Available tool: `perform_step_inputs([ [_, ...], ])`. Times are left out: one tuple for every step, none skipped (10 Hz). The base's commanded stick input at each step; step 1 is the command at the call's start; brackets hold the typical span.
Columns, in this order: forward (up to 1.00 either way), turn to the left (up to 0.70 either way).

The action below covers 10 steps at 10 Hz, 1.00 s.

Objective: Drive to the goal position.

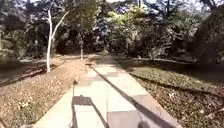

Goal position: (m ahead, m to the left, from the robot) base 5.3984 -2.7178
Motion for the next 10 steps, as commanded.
perform_step_inputs([
  [0.50,0.00],
  [0.50,0.00],
  [0.50,0.00],
  [0.50,0.00],
  [0.50,0.00],
  [0.50,0.00],
  [0.50,0.00],
  [0.50,0.00],
  [0.50,0.00],
  [0.50,0.00],
])
